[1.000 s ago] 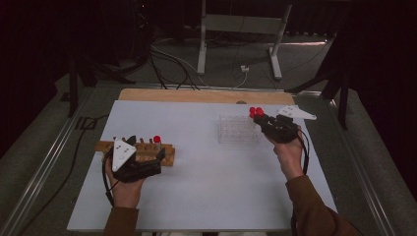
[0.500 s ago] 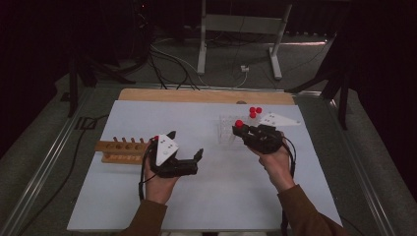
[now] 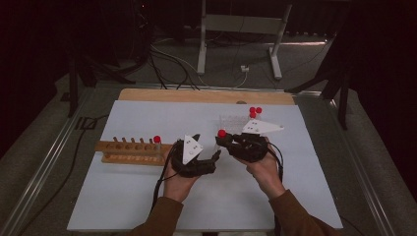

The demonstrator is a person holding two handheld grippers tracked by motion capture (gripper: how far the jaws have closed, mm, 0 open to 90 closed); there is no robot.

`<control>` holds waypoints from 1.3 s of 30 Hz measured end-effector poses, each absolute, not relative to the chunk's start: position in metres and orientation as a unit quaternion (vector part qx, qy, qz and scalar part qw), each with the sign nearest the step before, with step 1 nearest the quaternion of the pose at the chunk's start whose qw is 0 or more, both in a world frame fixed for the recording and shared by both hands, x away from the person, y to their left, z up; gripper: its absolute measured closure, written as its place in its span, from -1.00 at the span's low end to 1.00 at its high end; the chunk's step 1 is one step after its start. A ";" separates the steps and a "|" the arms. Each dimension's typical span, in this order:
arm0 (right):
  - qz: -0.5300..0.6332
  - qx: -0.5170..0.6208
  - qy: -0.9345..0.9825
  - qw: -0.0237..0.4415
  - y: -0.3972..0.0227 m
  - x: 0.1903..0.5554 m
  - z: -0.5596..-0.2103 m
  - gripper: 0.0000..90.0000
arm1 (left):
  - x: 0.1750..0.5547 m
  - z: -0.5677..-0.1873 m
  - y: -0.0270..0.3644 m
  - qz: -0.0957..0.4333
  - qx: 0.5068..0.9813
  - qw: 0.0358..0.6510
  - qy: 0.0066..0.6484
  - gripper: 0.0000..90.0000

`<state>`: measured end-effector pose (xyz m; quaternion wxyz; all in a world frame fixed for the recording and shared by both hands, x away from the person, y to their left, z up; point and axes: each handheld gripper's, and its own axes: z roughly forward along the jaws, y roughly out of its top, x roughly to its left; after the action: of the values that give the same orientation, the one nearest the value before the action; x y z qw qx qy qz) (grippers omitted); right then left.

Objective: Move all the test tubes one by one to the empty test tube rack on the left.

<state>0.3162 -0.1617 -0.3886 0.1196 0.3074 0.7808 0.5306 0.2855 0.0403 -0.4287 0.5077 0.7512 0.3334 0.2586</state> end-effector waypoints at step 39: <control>0.523 0.335 0.765 0.170 -0.202 0.316 -0.405 -0.95 | 0.287 -0.427 0.063 0.240 0.743 0.528 0.332 0.67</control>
<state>0.3155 -0.2021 -0.4053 0.1697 0.3349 0.7652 0.5229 0.2867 0.0627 -0.4274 0.5284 0.7435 0.3324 0.2399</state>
